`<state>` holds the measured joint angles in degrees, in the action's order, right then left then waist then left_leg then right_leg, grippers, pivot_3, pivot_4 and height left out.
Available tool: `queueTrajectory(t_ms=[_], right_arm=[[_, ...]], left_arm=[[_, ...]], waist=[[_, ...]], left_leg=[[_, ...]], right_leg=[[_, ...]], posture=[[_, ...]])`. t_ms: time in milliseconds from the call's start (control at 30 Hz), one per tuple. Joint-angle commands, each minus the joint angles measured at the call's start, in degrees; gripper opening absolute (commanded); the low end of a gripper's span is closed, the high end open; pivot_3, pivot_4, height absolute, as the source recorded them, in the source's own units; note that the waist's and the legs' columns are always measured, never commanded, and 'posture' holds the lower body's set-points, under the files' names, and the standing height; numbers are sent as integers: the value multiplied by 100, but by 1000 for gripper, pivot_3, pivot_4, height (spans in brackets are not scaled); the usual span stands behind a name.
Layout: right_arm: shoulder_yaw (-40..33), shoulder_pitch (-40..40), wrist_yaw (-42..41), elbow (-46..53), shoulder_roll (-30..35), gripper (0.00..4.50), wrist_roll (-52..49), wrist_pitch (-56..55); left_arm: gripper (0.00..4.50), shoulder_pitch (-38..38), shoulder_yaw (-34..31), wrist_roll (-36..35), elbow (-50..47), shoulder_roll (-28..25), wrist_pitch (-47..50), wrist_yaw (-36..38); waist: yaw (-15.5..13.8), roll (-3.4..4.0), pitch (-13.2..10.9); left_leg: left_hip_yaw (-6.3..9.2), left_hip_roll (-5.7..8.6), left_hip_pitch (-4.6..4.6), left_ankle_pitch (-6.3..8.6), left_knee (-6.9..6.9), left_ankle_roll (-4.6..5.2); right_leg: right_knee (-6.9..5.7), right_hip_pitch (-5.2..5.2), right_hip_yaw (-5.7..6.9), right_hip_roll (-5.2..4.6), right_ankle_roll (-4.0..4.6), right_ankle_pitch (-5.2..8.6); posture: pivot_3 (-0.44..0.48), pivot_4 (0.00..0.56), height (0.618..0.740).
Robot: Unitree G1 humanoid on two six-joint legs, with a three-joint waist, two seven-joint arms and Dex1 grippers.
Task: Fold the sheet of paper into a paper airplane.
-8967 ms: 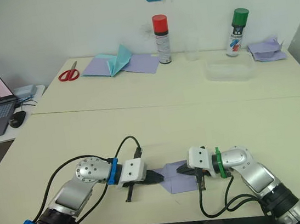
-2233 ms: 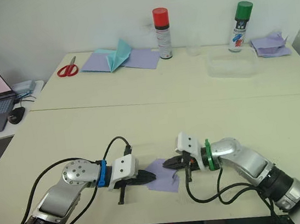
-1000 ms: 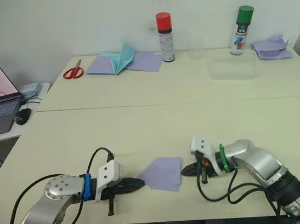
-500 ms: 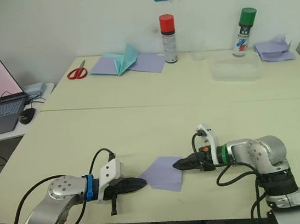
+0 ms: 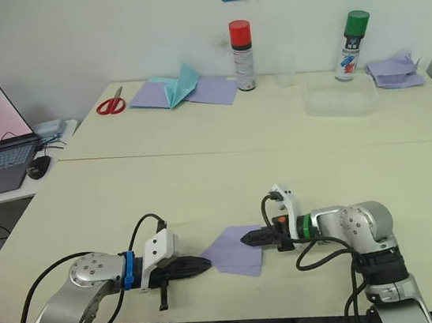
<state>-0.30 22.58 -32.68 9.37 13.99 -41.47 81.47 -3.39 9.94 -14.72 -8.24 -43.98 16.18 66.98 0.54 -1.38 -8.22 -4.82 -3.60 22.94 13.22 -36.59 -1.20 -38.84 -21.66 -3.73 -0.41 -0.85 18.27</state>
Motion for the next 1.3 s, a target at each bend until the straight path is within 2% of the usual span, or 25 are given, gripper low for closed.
queueTrajectory(t_ms=[33,67,100,233,333,433,567,700,867,1033,1133,1300], right_arm=[[212,-17,-229,329,94,539,-24,-527],[400,-27,-395,394,228,193,92,-854],[624,-51,-604,485,391,32,235,-1248],[1739,-290,-1836,1077,1267,32,988,-3066],[2418,-459,-2703,1055,1777,32,1543,-4294],[2837,-433,-2952,489,1864,32,2224,-5392],[2993,-352,-3027,-67,1680,32,2689,-6185],[3041,-336,-3017,-360,1541,32,2988,-6545],[3062,-328,-3053,-573,1427,32,3248,-6698],[3103,-323,-3154,-639,1492,32,3367,-6775],[3103,-331,-3218,-681,1530,32,3400,-6872],[3082,-334,-3267,-690,1548,32,3421,-6940]], left_arm=[[0,212,372,482,405,-126,153,-123],[0,218,374,480,406,-130,155,-128],[0,228,373,473,406,-138,154,-129],[0,256,370,454,388,-187,160,-105],[0,265,392,479,411,-226,124,-92],[0,223,405,476,436,-221,121,-95],[0,208,402,458,396,-219,141,-116],[0,287,239,264,240,-263,303,-120],[0,235,-77,84,168,-614,347,91],[0,-531,-611,-1102,-456,-708,1484,287],[0,-918,-487,-1254,-573,-485,1755,212],[0,-1068,-47,-894,-433,-177,1610,57]], waist=[[6,1,0],[6,1,0],[7,1,-1],[8,3,-2],[6,1,-1],[7,1,-1],[5,-3,-1],[5,-5,-1],[88,-21,-6],[130,-53,-46],[107,-76,-59],[119,-79,-63]], left_leg=[[0,0,0,0,3,0],[-1,0,0,0,7,0],[-1,0,0,0,9,0],[-2,1,0,0,19,0],[-4,1,-1,0,31,0],[-5,1,-3,0,35,0],[-8,1,-4,-1,35,0],[-9,0,-6,-1,35,-1],[-8,-7,-9,-1,41,-2],[-11,-7,1,-2,47,-4],[-3,-7,10,-2,46,-6],[-12,0,13,5,46,-16]], right_leg=[[0,-1,0,0,0,0],[0,-4,-1,0,0,1],[0,-5,-1,0,0,1],[16,-5,1,0,-2,4],[27,-5,2,0,-4,6],[28,-5,2,0,-4,6],[29,-5,-1,0,-3,5],[27,-4,-1,0,-2,5],[19,-6,4,3,8,8],[-8,-4,2,8,15,12],[-6,-12,4,15,13,12],[-3,-9,-10,15,16,10]], posture=[[0,150,740],[0,150,740],[0,150,740],[0,150,740],[0,150,740],[0,150,740],[0,150,740],[0,150,740],[0,150,740],[0,150,740],[0,150,740],[0,150,740]])
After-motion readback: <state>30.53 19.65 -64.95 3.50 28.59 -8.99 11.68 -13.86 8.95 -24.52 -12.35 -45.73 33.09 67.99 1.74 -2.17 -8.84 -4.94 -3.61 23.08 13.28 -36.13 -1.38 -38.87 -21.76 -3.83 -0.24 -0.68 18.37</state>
